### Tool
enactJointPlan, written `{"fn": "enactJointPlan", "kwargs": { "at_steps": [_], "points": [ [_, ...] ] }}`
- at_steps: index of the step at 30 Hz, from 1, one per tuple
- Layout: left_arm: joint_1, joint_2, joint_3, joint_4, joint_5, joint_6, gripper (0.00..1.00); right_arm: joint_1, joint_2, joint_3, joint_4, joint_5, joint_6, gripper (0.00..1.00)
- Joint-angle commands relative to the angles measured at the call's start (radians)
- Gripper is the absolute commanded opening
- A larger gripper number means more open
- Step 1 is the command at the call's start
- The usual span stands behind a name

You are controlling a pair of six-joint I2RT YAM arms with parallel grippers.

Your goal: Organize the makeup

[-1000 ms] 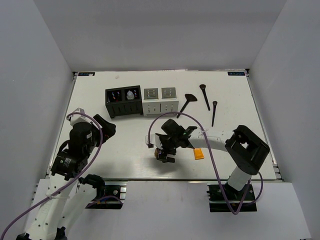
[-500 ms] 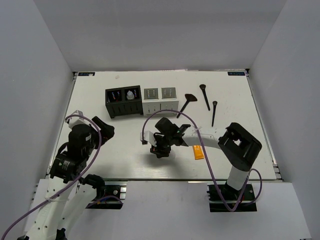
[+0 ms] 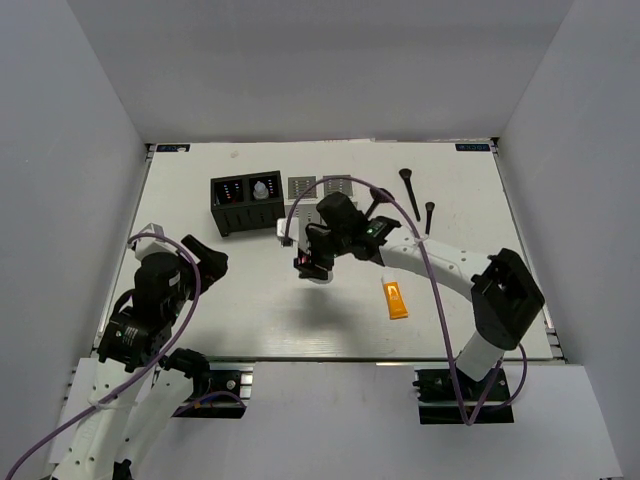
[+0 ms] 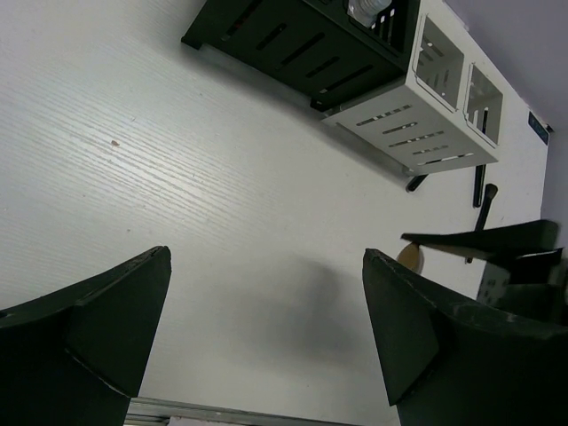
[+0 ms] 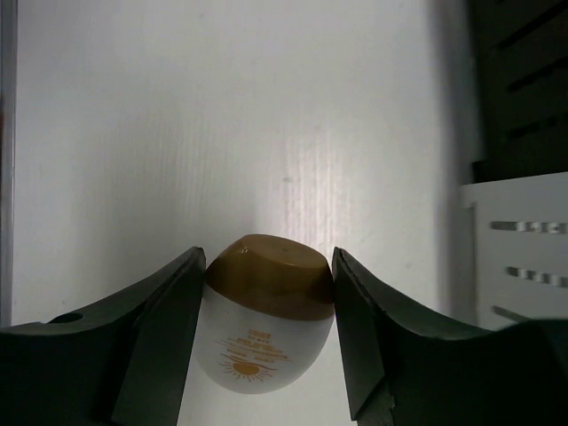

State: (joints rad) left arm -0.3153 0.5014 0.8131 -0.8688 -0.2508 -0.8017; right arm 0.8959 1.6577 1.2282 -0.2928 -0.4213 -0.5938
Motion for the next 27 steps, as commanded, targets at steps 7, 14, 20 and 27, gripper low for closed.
{"fn": "enactJointPlan", "kwargs": {
  "at_steps": [7,14,20,27],
  "points": [
    [0.015,-0.02,-0.005,-0.006,-0.005,-0.005,0.98,-0.092,0.04,0.239,0.099,-0.004,0.068,0.0],
    [0.015,-0.027,-0.008,-0.004,-0.001,-0.007,0.98,-0.195,0.247,0.58,0.112,0.004,0.107,0.0],
    [0.015,-0.034,-0.011,-0.002,-0.001,-0.011,0.98,-0.253,0.404,0.789,0.173,-0.019,0.172,0.0],
    [0.015,-0.021,-0.011,0.007,-0.004,-0.01,0.98,-0.288,0.467,0.763,0.313,-0.085,0.29,0.0]
  ]
}}
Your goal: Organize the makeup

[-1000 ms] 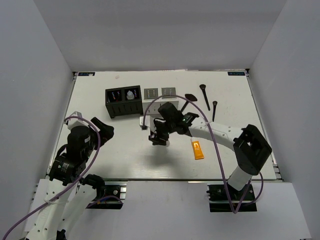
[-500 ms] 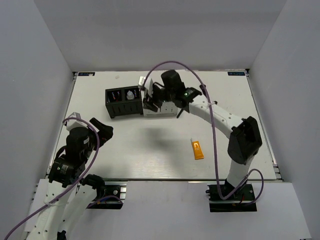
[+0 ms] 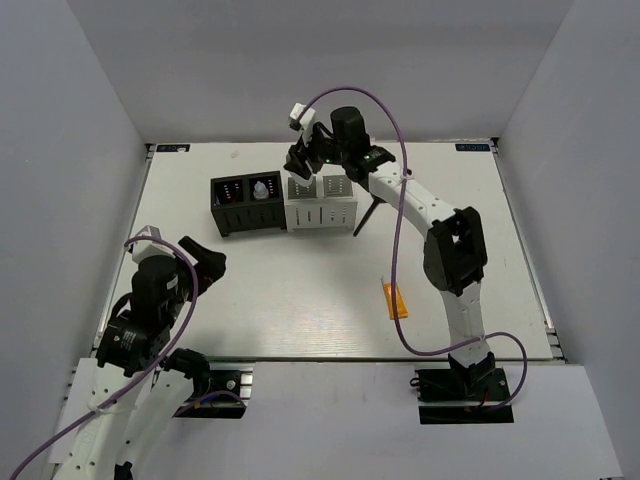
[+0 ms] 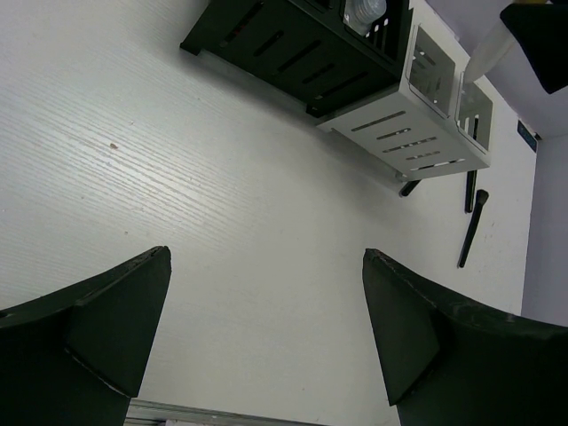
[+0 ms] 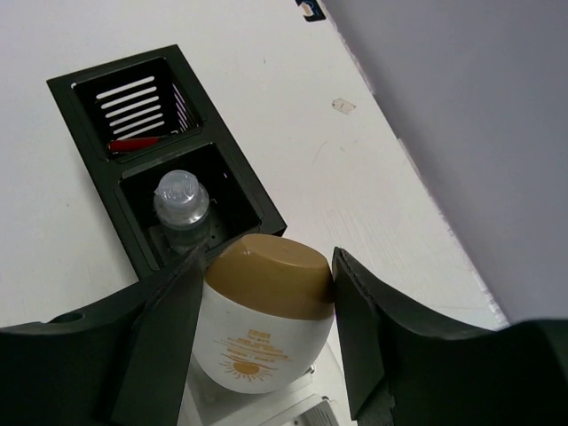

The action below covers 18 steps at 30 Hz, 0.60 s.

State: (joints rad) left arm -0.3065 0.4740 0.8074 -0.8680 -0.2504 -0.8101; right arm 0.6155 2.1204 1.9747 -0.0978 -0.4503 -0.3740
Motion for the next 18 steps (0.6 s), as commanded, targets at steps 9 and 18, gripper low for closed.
{"fn": "enactJointPlan", "kwargs": {
  "at_steps": [9,18],
  "points": [
    [0.006,0.051,-0.008,0.069,0.042,0.011,0.98,-0.026,0.019,-0.105,0.204,-0.116,0.119,0.2],
    [-0.005,0.181,-0.025,0.263,0.245,0.061,0.76,-0.056,-0.007,-0.117,0.204,-0.122,0.145,0.57]
  ]
}}
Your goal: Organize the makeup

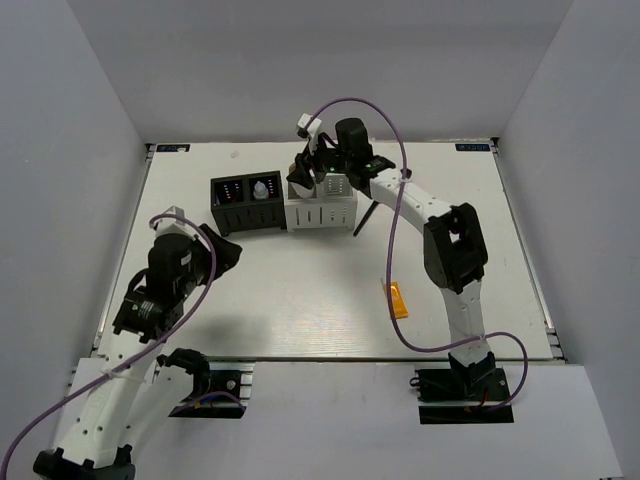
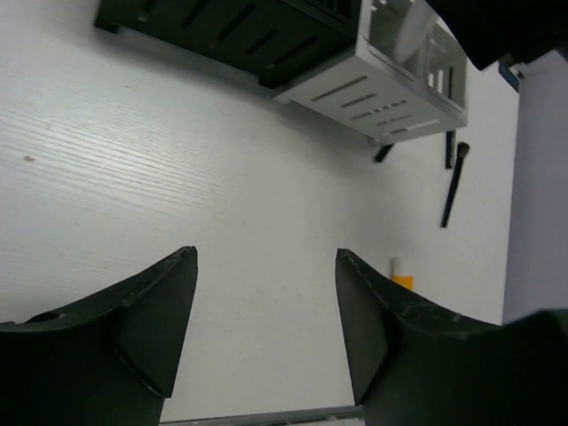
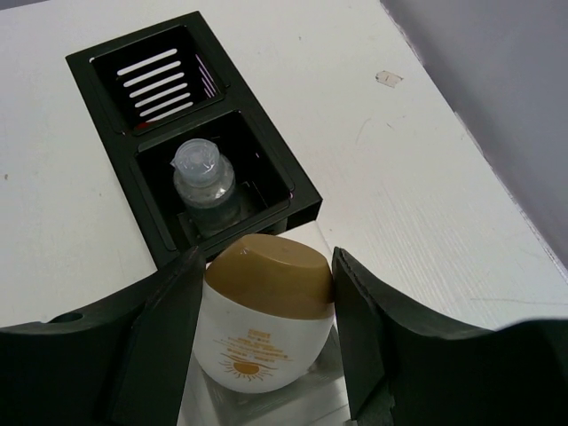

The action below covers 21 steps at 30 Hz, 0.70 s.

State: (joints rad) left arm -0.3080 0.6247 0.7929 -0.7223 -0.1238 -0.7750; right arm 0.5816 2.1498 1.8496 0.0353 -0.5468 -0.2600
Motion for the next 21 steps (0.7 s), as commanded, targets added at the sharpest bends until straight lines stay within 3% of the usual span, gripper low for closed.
{"fn": "enactJointPlan", "kwargs": {
  "at_steps": [1,6,10,15,18,21],
  "points": [
    [-0.003,0.044,-0.014,0.138,0.154,0.028,0.72,-0.026,-0.047,0.007,0.069,-0.028,0.037,0.57],
    [-0.003,0.151,0.012,0.228,0.239,0.046,0.53,-0.052,-0.1,-0.038,0.067,-0.056,0.067,0.62],
    [-0.013,0.227,0.045,0.27,0.298,0.072,0.55,-0.063,-0.123,-0.069,0.066,-0.073,0.07,0.76],
    [-0.013,0.279,0.068,0.314,0.328,0.077,0.62,-0.071,-0.142,-0.087,0.071,-0.082,0.087,0.77],
    [-0.032,0.332,0.094,0.355,0.377,0.085,0.57,-0.088,-0.198,-0.11,0.081,-0.076,0.119,0.72],
    [-0.081,0.432,0.115,0.43,0.433,0.082,0.39,-0.129,-0.273,-0.154,0.064,-0.047,0.169,0.35]
  ]
}}
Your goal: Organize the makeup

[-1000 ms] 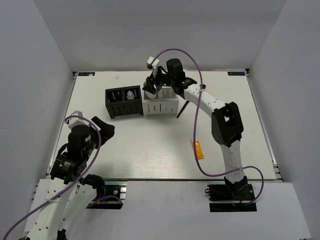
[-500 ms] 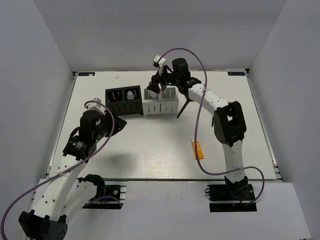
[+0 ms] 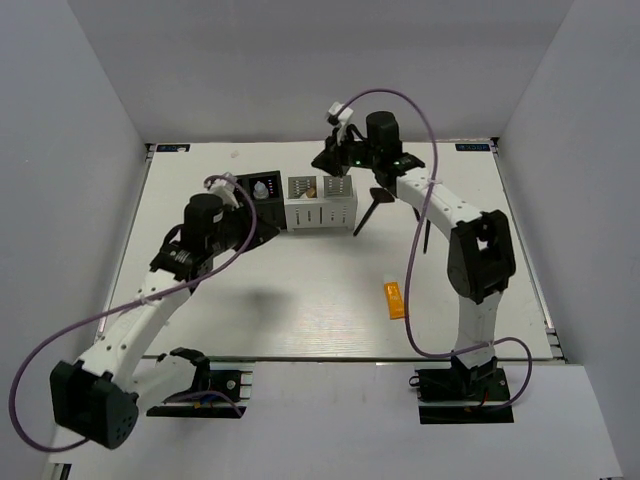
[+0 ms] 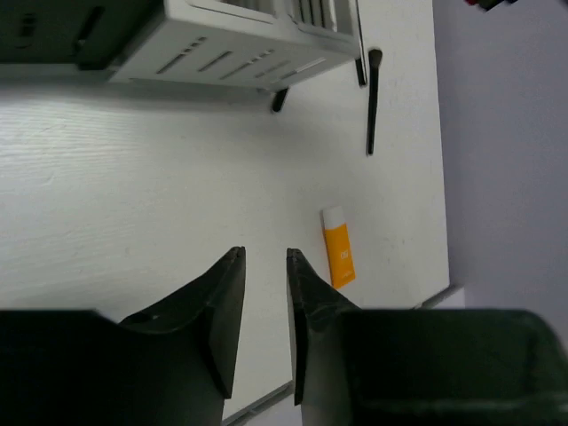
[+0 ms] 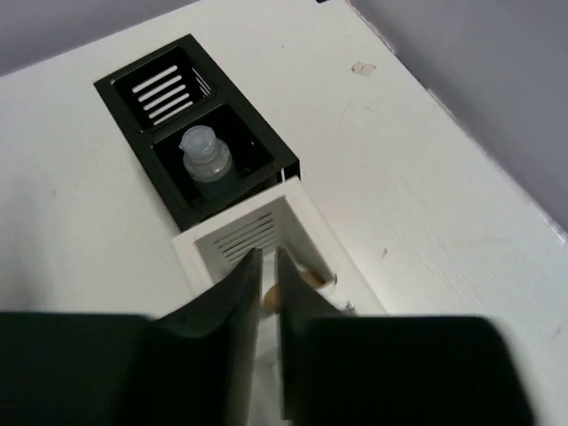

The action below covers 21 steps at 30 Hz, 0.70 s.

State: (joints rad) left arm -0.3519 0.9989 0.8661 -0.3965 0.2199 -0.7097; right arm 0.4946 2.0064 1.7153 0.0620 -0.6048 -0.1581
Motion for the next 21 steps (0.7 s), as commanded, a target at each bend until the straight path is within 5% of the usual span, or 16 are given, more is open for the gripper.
{"fn": "enactJointPlan", "kwargs": {
  "at_steps": [1,2,6,8,11,13,15,16,21],
  "points": [
    [-0.057,0.119,0.05,0.123,0.096,0.01,0.34,-0.082,-0.152,-0.069,0.029,0.014,0.077,0.08],
    [-0.106,0.154,0.069,0.139,0.099,0.007,0.24,-0.091,-0.176,-0.103,0.022,0.04,0.084,0.0],
    [-0.275,0.378,0.192,0.16,0.095,0.013,0.06,-0.168,-0.338,-0.276,-0.059,0.106,0.085,0.0],
    [-0.385,0.536,0.323,0.102,0.076,0.036,0.05,-0.217,-0.415,-0.386,-0.16,0.166,0.072,0.0],
    [-0.472,0.732,0.474,-0.011,0.027,0.052,0.2,-0.281,-0.504,-0.495,-0.282,0.25,0.052,0.0],
    [-0.53,0.815,0.611,-0.068,-0.014,0.038,0.51,-0.347,-0.547,-0.551,-0.312,0.264,0.048,0.03],
    [-0.57,0.927,0.744,-0.155,-0.045,0.007,0.67,-0.398,-0.618,-0.629,-0.327,0.283,0.048,0.25],
    [-0.581,0.966,0.795,-0.2,-0.097,-0.006,0.75,-0.422,-0.638,-0.651,-0.329,0.287,0.051,0.46],
    [-0.614,1.193,1.028,-0.45,-0.189,-0.111,0.8,-0.519,-0.721,-0.739,-0.324,0.321,0.094,0.53]
  ]
}}
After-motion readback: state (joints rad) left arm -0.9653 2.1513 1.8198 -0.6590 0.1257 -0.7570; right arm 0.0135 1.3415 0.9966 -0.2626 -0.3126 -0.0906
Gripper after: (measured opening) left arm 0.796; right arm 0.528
